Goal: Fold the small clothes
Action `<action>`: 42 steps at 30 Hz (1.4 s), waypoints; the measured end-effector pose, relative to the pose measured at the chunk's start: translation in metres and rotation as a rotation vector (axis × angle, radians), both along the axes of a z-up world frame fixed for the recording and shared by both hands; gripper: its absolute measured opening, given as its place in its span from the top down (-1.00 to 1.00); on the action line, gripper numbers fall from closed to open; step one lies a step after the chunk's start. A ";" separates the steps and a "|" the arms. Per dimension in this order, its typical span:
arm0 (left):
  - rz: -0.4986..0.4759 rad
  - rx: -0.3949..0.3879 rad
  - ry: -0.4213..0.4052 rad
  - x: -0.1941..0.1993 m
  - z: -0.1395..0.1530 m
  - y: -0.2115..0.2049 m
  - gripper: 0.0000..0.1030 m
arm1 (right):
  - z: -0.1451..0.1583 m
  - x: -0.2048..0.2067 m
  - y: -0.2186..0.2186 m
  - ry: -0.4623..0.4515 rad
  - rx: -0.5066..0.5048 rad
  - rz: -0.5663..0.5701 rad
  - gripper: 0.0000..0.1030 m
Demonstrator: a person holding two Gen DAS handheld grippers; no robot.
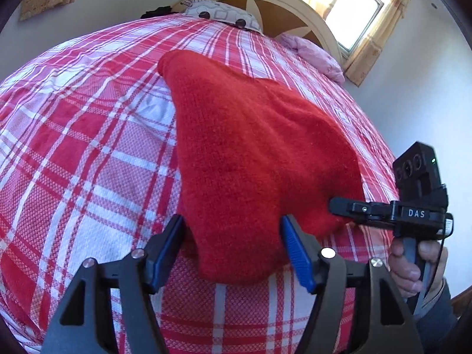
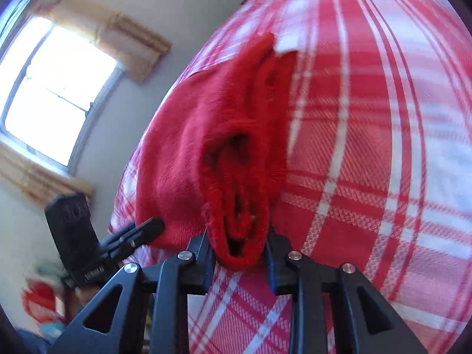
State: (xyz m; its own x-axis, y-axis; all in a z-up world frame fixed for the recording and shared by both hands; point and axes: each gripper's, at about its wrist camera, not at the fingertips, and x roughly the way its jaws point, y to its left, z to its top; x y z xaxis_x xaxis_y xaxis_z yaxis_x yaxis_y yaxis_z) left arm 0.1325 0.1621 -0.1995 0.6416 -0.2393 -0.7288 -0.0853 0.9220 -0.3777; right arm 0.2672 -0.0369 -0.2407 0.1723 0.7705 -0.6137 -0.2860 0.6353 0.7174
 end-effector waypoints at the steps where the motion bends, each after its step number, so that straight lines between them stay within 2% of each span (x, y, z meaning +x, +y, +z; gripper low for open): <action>1: -0.001 0.013 -0.001 -0.001 0.001 -0.001 -0.42 | -0.001 -0.002 -0.001 -0.012 0.009 -0.002 0.45; 6: 0.024 0.138 -0.034 -0.007 0.006 -0.009 -0.69 | 0.005 -0.016 0.008 -0.111 -0.050 0.004 0.41; 9: 0.050 0.149 -0.032 -0.007 0.000 -0.006 -0.83 | 0.003 -0.021 0.008 -0.126 -0.046 -0.012 0.40; 14: 0.053 0.168 -0.038 -0.010 0.006 -0.009 -0.83 | 0.008 -0.041 0.000 -0.142 -0.060 -0.040 0.17; 17: 0.050 0.182 -0.037 -0.013 0.008 -0.012 -0.83 | 0.013 -0.042 -0.009 -0.150 -0.091 -0.053 0.13; 20: 0.051 0.195 -0.036 -0.018 0.012 -0.012 -0.83 | 0.027 -0.051 -0.009 -0.187 -0.145 -0.088 -0.10; 23: 0.059 0.251 -0.062 -0.028 0.023 -0.014 -0.83 | 0.045 -0.068 -0.010 -0.256 -0.187 -0.118 -0.13; 29: 0.070 0.349 -0.177 -0.048 0.061 -0.023 -0.86 | 0.096 -0.111 -0.010 -0.468 -0.274 -0.155 -0.14; 35: 0.058 0.393 -0.310 -0.064 0.103 -0.037 -0.95 | 0.143 -0.145 -0.010 -0.654 -0.306 -0.199 -0.15; 42: 0.037 0.432 -0.401 -0.082 0.129 -0.054 -0.99 | 0.173 -0.169 -0.007 -0.785 -0.346 -0.239 -0.18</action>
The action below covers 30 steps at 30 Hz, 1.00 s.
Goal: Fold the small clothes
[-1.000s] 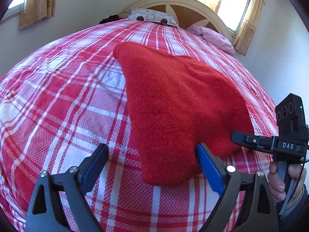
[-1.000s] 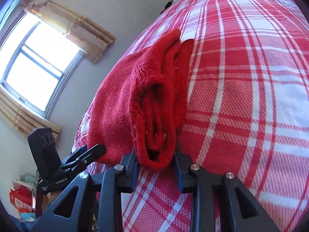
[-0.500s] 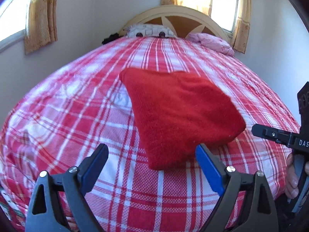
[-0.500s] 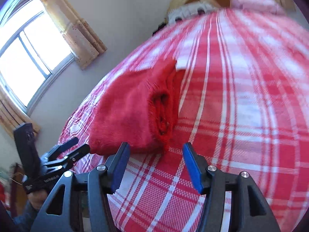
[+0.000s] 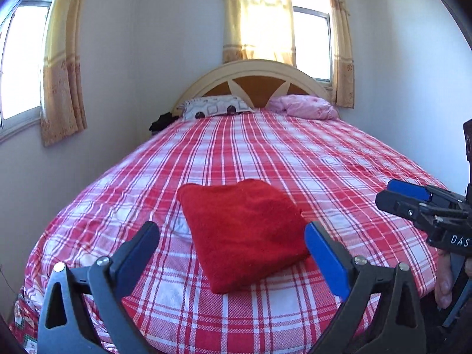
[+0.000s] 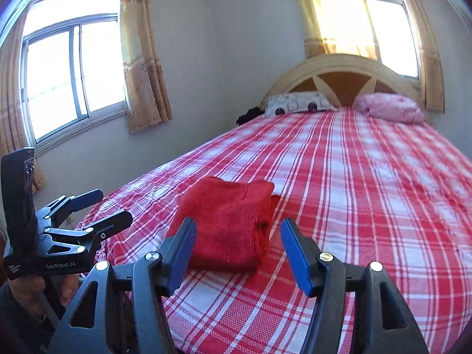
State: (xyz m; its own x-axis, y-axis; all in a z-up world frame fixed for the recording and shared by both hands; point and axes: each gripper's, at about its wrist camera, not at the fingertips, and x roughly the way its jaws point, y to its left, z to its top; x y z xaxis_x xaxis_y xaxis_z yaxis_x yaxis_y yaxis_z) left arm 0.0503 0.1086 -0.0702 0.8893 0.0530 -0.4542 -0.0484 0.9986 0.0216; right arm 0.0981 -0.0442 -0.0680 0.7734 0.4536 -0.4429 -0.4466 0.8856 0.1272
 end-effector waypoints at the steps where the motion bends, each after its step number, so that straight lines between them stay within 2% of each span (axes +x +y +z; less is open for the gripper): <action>1: -0.002 0.004 -0.006 -0.002 0.002 -0.002 -1.00 | 0.002 -0.004 -0.001 -0.011 -0.004 -0.005 -0.18; 11: 0.004 0.005 -0.023 -0.009 0.007 -0.007 -1.00 | 0.018 -0.025 -0.004 -0.054 -0.009 -0.016 -0.19; 30: 0.014 -0.010 -0.018 -0.009 0.007 -0.008 -1.00 | 0.016 -0.035 0.000 -0.057 -0.016 -0.008 -0.21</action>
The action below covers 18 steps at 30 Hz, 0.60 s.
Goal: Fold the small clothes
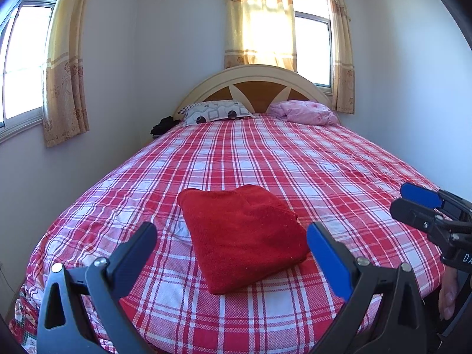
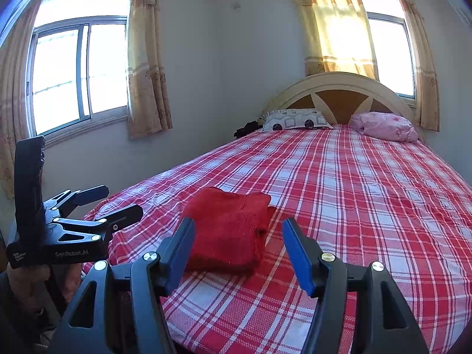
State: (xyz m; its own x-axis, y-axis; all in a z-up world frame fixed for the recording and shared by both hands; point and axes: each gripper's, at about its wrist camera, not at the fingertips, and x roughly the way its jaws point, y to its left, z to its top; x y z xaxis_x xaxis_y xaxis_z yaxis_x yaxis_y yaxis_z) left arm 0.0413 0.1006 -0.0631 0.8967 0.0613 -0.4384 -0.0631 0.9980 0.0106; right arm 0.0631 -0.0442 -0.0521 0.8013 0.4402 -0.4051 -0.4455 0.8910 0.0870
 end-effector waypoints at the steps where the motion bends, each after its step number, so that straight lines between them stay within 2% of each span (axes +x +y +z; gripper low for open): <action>1: 0.000 -0.001 -0.002 0.000 0.000 0.000 -1.00 | 0.000 0.000 0.000 -0.001 0.000 0.001 -0.21; 18: 0.009 -0.006 0.008 0.000 -0.002 -0.003 -1.00 | -0.005 -0.001 0.001 0.008 0.004 0.006 -0.22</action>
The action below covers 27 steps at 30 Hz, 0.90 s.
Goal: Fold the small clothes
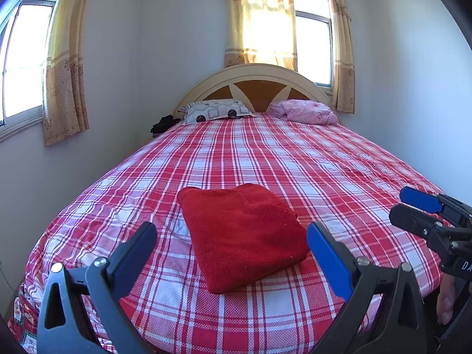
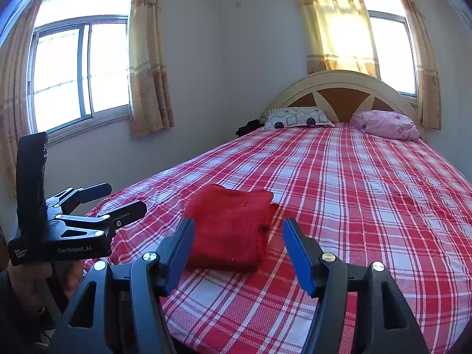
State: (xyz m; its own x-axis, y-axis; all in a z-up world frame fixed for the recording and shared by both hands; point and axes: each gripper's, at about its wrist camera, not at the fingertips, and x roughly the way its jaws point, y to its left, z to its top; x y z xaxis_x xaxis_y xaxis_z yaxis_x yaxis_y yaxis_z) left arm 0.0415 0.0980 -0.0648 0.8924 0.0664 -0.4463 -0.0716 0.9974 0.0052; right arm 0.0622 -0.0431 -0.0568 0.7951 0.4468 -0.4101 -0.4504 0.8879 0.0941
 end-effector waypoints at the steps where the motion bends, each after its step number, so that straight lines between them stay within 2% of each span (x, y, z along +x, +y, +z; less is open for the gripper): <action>1: 0.000 0.001 0.003 0.000 0.000 0.000 -1.00 | 0.000 0.000 0.000 0.000 0.000 0.000 -0.22; 6: -0.003 0.003 0.016 0.002 0.002 -0.001 -1.00 | -0.001 -0.001 0.000 -0.004 -0.001 -0.002 -0.22; 13: 0.016 -0.026 -0.024 -0.004 0.011 0.003 -1.00 | -0.001 -0.002 -0.005 -0.007 0.008 -0.014 -0.22; 21: 0.041 -0.021 -0.060 -0.007 0.017 0.009 -1.00 | -0.004 0.000 -0.004 0.003 0.005 -0.014 -0.22; 27: 0.045 -0.014 -0.054 -0.006 0.015 0.010 -1.00 | -0.008 0.000 0.000 0.012 -0.005 -0.005 -0.23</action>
